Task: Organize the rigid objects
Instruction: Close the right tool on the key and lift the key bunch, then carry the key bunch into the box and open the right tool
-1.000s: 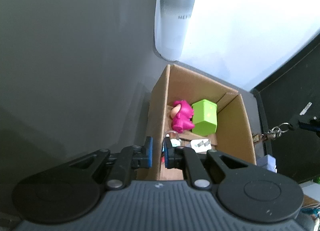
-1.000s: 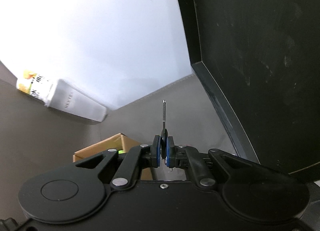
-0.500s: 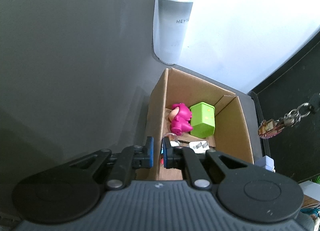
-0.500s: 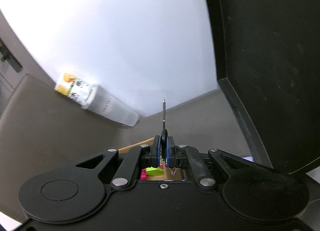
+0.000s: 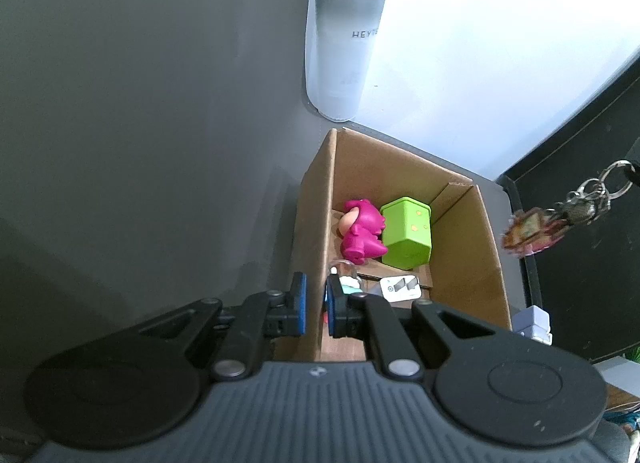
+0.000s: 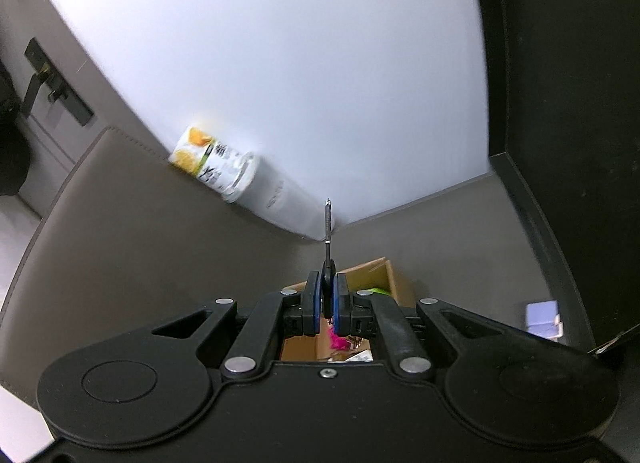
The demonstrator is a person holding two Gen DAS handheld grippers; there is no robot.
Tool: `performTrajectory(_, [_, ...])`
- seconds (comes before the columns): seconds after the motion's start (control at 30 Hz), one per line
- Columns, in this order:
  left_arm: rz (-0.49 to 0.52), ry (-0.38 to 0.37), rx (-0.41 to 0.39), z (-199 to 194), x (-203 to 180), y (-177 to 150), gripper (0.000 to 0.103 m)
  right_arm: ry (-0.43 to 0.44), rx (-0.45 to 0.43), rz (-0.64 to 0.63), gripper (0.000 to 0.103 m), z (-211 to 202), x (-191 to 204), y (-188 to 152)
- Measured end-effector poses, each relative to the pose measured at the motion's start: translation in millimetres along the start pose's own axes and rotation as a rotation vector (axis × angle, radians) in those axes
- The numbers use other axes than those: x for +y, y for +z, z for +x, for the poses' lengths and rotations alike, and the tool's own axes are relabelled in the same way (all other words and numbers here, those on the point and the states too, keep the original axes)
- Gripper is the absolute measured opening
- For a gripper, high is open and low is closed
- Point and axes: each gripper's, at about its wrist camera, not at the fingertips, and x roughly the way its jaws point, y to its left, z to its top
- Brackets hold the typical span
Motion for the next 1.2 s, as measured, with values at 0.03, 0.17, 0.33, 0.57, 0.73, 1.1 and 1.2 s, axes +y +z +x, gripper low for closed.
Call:
performTrajectory(0.03, [-0.005,-0.003,0.001,0,1,0,0.009,0.005,0.007,-0.002,0.006,2,4,-2])
performTrajectory(0.17, [-0.025,-0.019,0.007,1,5,1,0.009,0.023,0.037,-0.010,0.006,9,16,-15])
performTrajectory(0.33, [-0.030,-0.028,0.008,1,7,1,0.009,0.038,0.094,-0.006,0.006,25,24,-33])
performTrajectory(0.57, [-0.030,-0.028,0.007,1,7,1,0.009,0.034,0.171,0.015,0.006,48,27,-58])
performTrajectory(0.73, [-0.031,-0.028,0.007,1,7,1,0.009,0.019,0.236,0.077,0.006,69,17,-77])
performTrajectory(1.1, [-0.030,-0.027,0.007,0,7,1,0.009,-0.005,0.359,0.196,0.006,113,-3,-107])
performTrajectory(1.2, [-0.030,-0.027,0.007,0,7,0,0.009,-0.028,0.375,0.204,0.006,122,-7,-110])
